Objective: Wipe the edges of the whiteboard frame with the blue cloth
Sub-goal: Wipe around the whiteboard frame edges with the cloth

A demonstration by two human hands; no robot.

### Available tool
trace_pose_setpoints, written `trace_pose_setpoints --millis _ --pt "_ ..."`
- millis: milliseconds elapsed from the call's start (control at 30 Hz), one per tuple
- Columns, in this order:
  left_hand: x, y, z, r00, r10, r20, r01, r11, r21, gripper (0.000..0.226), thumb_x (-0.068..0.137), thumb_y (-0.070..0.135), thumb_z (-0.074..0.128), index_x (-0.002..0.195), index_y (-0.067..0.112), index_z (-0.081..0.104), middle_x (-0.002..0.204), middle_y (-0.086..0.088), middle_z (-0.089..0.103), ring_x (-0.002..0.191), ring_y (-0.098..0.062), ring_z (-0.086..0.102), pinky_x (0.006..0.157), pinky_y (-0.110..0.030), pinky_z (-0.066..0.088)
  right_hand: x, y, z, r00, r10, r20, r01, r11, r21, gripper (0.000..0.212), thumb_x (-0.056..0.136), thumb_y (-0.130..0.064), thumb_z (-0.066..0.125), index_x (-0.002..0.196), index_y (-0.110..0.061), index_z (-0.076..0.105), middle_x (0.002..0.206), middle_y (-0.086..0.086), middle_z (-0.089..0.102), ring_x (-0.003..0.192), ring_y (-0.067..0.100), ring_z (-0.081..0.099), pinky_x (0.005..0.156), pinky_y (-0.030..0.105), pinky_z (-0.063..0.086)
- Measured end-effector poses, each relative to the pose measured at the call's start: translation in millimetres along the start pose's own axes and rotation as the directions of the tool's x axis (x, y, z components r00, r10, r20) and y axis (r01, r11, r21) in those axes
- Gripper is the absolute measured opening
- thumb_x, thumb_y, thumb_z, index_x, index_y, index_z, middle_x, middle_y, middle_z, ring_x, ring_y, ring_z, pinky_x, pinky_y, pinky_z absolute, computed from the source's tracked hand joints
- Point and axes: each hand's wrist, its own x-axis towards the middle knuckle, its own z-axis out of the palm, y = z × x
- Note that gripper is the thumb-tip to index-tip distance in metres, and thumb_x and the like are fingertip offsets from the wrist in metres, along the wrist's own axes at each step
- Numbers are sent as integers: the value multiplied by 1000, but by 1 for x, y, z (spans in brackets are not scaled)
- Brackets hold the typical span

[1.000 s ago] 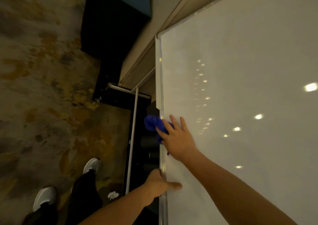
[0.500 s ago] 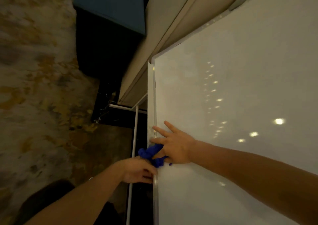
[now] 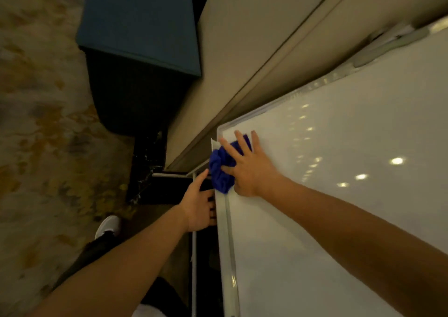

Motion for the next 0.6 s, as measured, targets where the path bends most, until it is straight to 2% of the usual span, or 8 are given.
trace_pose_setpoints --millis 67,167,200,267,333,400,500,600 --pt "8 33 -1 1000 -20 13 21 1000 -6 85 67 81 54 120 16 68 122 -17 68 121 -38 56 106 -50 41 12 12 -7 994 65 85 -77 987 143 66 89 -56 49 151 -40 30 163 17 -18 146 48 -17 114 67 -8" --pt "20 71 -2 999 -50 10 50 999 -7 86 70 85 45 117 18 67 113 -16 72 116 -38 58 90 -49 49 6 -2 -5 995 56 88 -87 907 411 71 86 -54 50 149 -28 31 163 23 -4 149 41 -8 118 53 -8" --pt "24 79 -1 998 -63 4 63 998 -7 86 69 87 43 114 18 68 109 -14 74 114 -38 59 85 -49 50 2 -9 -3 995 74 64 -96 869 485 71 85 -57 46 147 -27 29 163 23 2 150 40 -5 118 51 -7" --pt "32 92 -1 997 -71 38 72 997 -35 88 68 90 40 109 18 70 112 -14 73 113 -38 60 82 -51 52 6 -15 -3 986 165 33 -151 779 608 72 84 -65 33 148 -36 18 163 21 7 150 39 -5 119 52 -7" --pt "40 101 -2 993 -95 75 100 993 -69 92 67 91 37 107 17 73 118 -15 70 113 -39 63 84 -54 53 28 -11 -5 974 222 50 -205 760 616 77 85 -77 14 152 -44 -3 164 18 -8 147 40 -20 118 56 -10" --pt "48 108 -4 988 -124 92 131 989 -70 95 65 93 34 105 18 74 117 -17 70 110 -42 64 87 -57 52 52 -10 -6 968 233 93 -247 818 519 84 83 -81 0 153 -38 -14 161 16 -21 143 38 -32 117 58 -12" --pt "58 122 -13 982 -140 123 150 986 -71 101 64 95 31 117 18 68 127 -17 64 117 -42 59 90 -58 49 60 -18 2 960 269 83 -273 813 514 93 85 -81 6 156 -22 -3 164 14 -12 146 34 -27 117 57 -9" --pt "60 139 -10 976 -187 112 188 982 6 108 63 96 25 125 17 65 130 -21 61 121 -43 55 91 -56 49 21 -43 15 978 191 86 -206 803 559 103 84 -85 13 156 -12 8 164 14 3 149 33 -18 119 57 -2"
